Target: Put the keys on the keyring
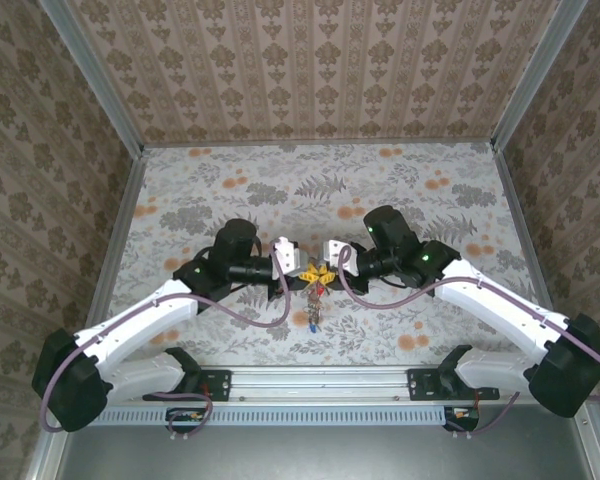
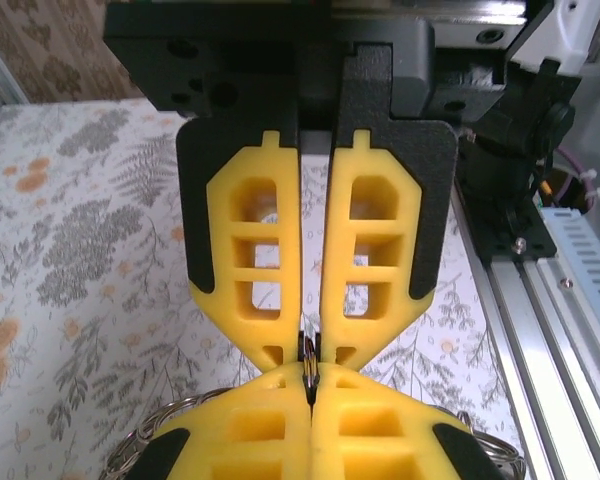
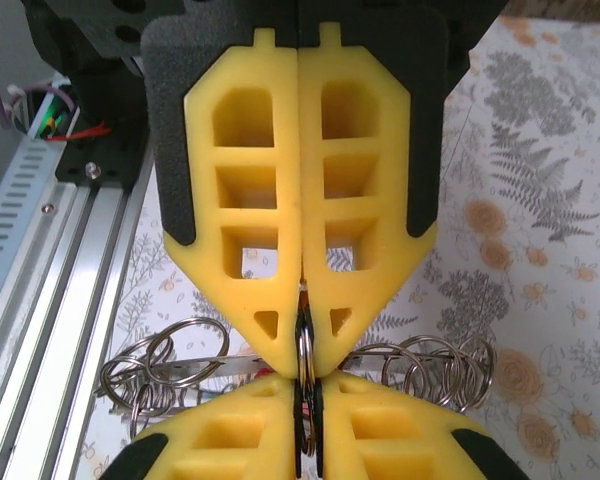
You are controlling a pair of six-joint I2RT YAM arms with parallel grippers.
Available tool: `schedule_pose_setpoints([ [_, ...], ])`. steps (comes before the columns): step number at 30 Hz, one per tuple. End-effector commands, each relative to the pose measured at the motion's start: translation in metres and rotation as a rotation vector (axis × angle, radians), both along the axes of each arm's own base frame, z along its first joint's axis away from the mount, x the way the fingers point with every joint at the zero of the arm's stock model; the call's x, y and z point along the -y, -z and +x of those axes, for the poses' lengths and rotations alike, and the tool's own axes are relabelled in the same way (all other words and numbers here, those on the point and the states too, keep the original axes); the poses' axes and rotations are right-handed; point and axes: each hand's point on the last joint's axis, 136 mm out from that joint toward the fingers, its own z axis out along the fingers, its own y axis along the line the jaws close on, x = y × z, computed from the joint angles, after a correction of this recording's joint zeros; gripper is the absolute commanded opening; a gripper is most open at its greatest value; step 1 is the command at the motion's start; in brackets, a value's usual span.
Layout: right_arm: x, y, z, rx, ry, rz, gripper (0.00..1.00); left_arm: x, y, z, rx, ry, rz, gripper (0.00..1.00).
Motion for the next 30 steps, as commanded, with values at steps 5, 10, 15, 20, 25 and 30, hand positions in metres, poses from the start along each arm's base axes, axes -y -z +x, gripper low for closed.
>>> schedule_pose_setpoints([
  [5,0.000,-0.023,-0.005,0.017,-0.034,0.134,0.15,-0.003,-0.039,-0.010,0.037,0.063,-0.210,0.00],
  [10,-0.007,-0.024,-0.008,-0.023,-0.064,0.168,0.16,-0.004,-0.046,-0.010,0.033,0.061,-0.260,0.00],
  [15,-0.014,-0.025,-0.010,-0.067,-0.094,0.207,0.17,-0.002,-0.050,-0.007,0.033,0.049,-0.292,0.00],
  [20,-0.013,-0.015,-0.006,-0.083,-0.066,0.173,0.19,-0.002,-0.050,-0.004,0.034,0.033,-0.305,0.00],
  [25,-0.008,0.000,-0.001,-0.118,-0.027,0.124,0.20,-0.004,-0.053,-0.003,0.046,0.020,-0.317,0.00],
  [30,0.000,-0.001,-0.001,-0.139,-0.019,0.148,0.20,-0.006,-0.051,-0.003,0.046,0.013,-0.304,0.00],
])
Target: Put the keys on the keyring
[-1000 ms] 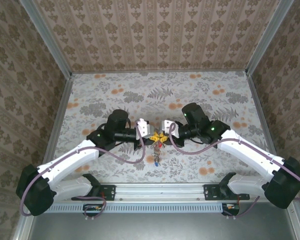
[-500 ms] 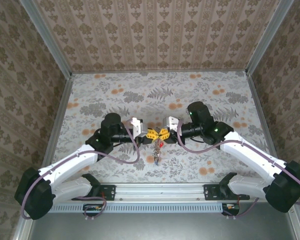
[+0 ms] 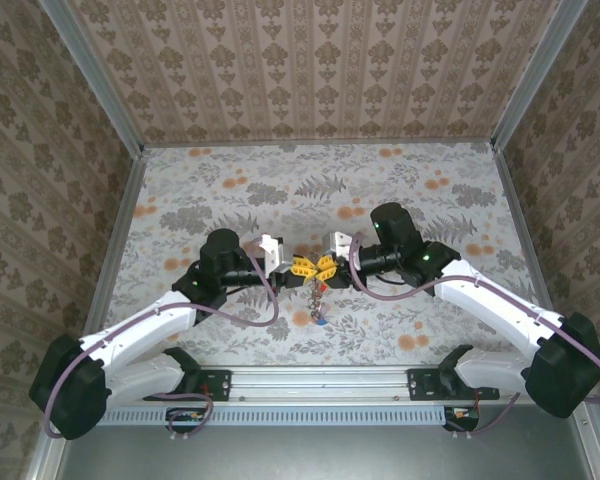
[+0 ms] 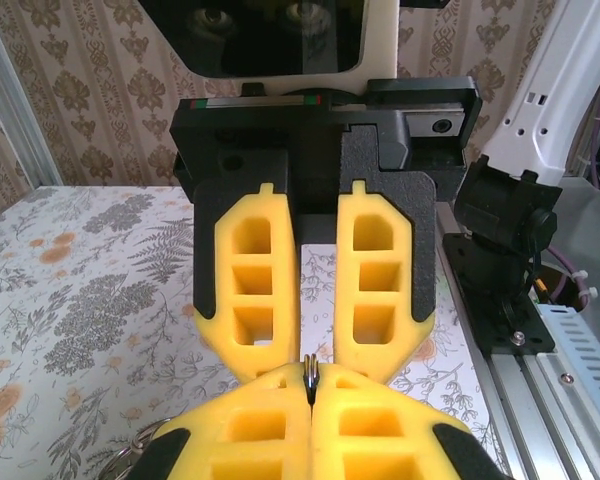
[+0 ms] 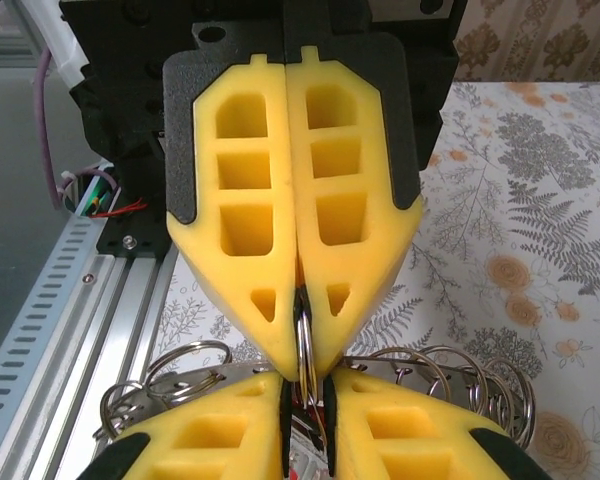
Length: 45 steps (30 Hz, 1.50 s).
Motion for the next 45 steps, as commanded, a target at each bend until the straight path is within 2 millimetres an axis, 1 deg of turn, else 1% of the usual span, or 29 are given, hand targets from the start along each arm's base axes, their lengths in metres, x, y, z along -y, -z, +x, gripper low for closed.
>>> schedule_pose_setpoints([
  [1,0.009,0.008,-0.003,-0.058,0.010,0.002,0.20,-0.002,-0.033,-0.005,0.092,0.017,-0.090,0.00],
  [4,0.012,0.009,-0.002,-0.063,0.018,-0.001,0.21,-0.005,-0.034,-0.004,0.094,0.009,-0.090,0.00],
  [7,0.011,0.007,-0.004,-0.068,0.005,0.017,0.21,-0.005,-0.036,-0.004,0.095,0.009,-0.095,0.00],
  [12,0.009,-0.006,-0.006,-0.031,-0.007,0.069,0.22,-0.004,-0.036,-0.003,0.086,0.009,-0.099,0.00],
  [16,0.014,-0.023,-0.005,0.068,0.022,0.101,0.24,-0.004,-0.035,-0.003,0.082,0.010,-0.098,0.00],
  [21,0.016,-0.032,-0.010,0.095,0.004,0.103,0.28,-0.003,-0.034,-0.003,0.076,0.012,-0.096,0.00],
  [23,0.012,-0.031,-0.013,0.083,-0.022,0.105,0.28,-0.002,-0.034,-0.003,0.074,0.017,-0.098,0.00],
  [27,0.000,-0.023,-0.014,0.073,-0.047,0.092,0.24,-0.001,-0.036,-0.002,0.071,0.019,-0.109,0.00],
  [34,-0.009,-0.027,-0.010,0.059,-0.060,0.120,0.23,-0.001,-0.036,-0.005,0.067,0.035,-0.112,0.00],
  [38,-0.007,-0.026,-0.008,0.078,-0.044,0.106,0.24,0.000,-0.037,-0.005,0.063,0.040,-0.116,0.00],
  [45,0.009,-0.027,-0.008,0.114,-0.014,0.089,0.23,0.001,-0.037,-0.003,0.065,0.036,-0.113,0.00],
])
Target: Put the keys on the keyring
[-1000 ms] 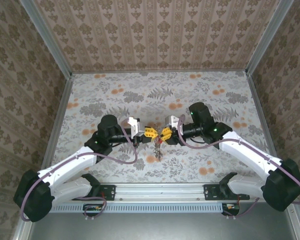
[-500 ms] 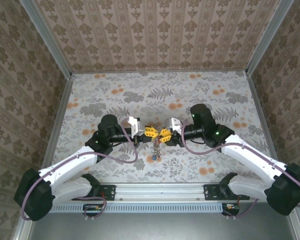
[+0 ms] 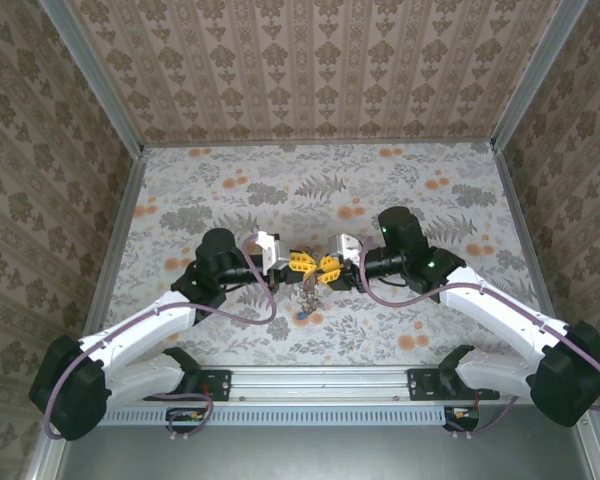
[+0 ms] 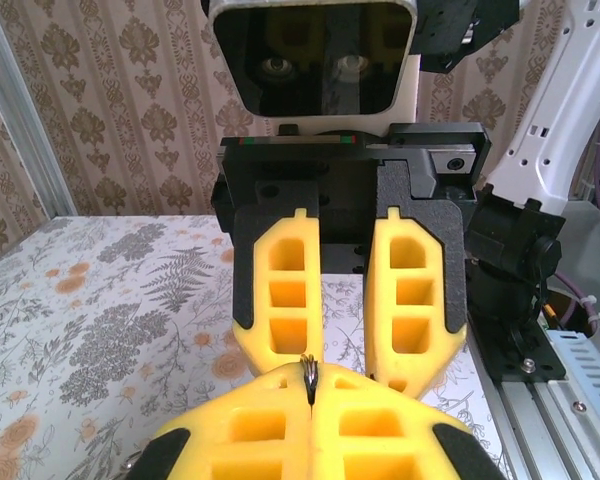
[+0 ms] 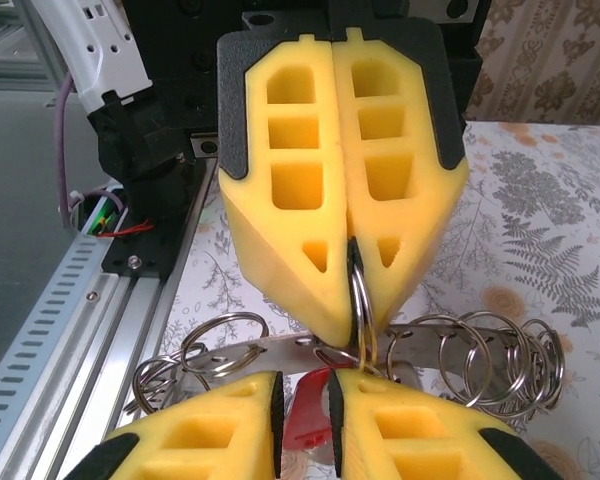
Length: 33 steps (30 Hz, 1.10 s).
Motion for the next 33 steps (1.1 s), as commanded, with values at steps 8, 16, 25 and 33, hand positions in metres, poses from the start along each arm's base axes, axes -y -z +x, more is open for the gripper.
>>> schedule_pose_setpoints([
  [8,0.008,-0.022,0.006,0.110,0.041,0.035,0.20,0.003,-0.020,-0.005,0.035,0.049,-0.049,0.00],
  [16,-0.001,-0.018,0.011,0.073,0.019,0.052,0.24,0.002,-0.023,-0.007,0.039,0.052,-0.060,0.00],
  [25,-0.006,-0.014,0.010,0.033,-0.001,0.063,0.17,0.002,-0.023,-0.007,0.044,0.047,-0.066,0.00],
  [33,-0.010,-0.003,0.010,-0.019,-0.017,0.051,0.17,0.003,-0.023,-0.005,0.047,0.043,-0.069,0.00],
])
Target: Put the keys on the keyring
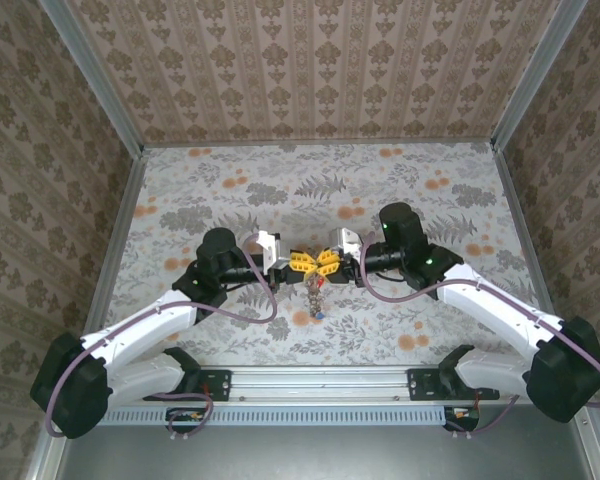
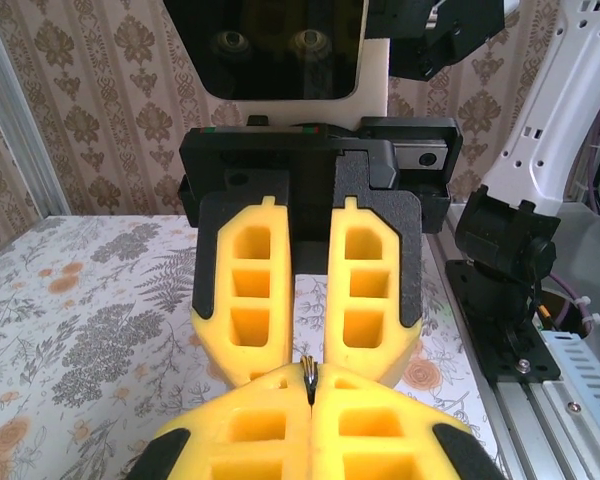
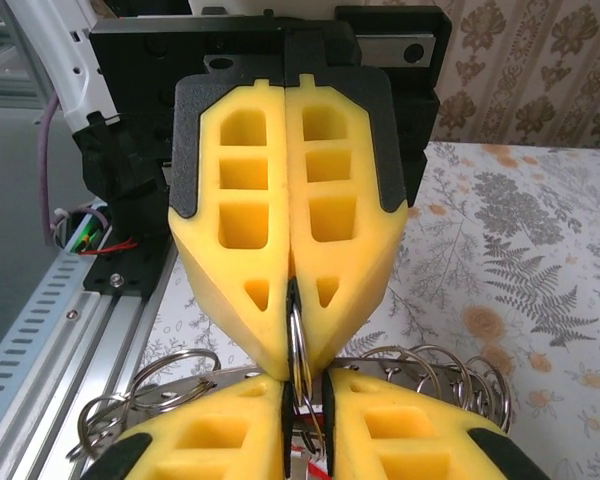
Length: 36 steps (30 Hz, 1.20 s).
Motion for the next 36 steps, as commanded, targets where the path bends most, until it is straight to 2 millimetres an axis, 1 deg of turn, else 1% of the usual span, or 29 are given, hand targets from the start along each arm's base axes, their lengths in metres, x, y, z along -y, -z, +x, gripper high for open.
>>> schedule_pose_setpoints([
  [1,-0.005,0.002,-0.002,-0.027,-0.019,0.007,0.12,0.002,-0.022,-0.004,0.056,0.030,-0.064,0.00],
  [3,-0.005,0.002,0.000,-0.028,-0.010,-0.003,0.06,0.002,-0.020,-0.002,0.050,0.012,-0.057,0.00],
  [5,-0.002,0.005,0.002,-0.025,0.011,-0.045,0.02,0.001,-0.016,0.005,0.039,-0.033,-0.024,0.00],
  [6,0.001,0.008,0.004,-0.023,0.025,-0.073,0.00,-0.001,-0.012,0.008,0.038,-0.052,0.005,0.06],
  [8,0.007,0.013,0.007,-0.013,0.049,-0.150,0.00,-0.004,0.000,0.013,0.036,-0.088,0.097,0.22],
  [10,0.012,0.018,0.009,-0.001,0.071,-0.214,0.00,-0.007,0.013,0.016,0.025,-0.109,0.201,0.25],
  [14,0.018,0.021,0.013,0.013,0.101,-0.288,0.00,-0.010,0.030,0.017,-0.003,-0.096,0.350,0.25],
  [19,0.015,0.023,0.014,0.024,0.102,-0.322,0.00,-0.005,0.036,0.017,-0.018,-0.074,0.387,0.25],
  [24,0.013,0.021,0.016,0.030,0.106,-0.318,0.00,0.002,0.037,0.014,-0.026,-0.040,0.391,0.25],
  [26,0.011,0.021,0.014,0.029,0.092,-0.310,0.00,0.005,0.038,0.013,-0.011,-0.034,0.395,0.25],
  [29,0.008,0.019,0.011,0.033,0.075,-0.299,0.00,0.011,0.037,0.014,0.008,-0.033,0.390,0.21],
  [35,0.007,0.022,0.011,0.036,0.066,-0.306,0.00,0.015,0.034,0.014,0.023,-0.024,0.383,0.20],
  [36,0.007,0.023,0.011,0.036,0.065,-0.308,0.00,0.015,0.033,0.014,0.026,-0.023,0.382,0.19],
])
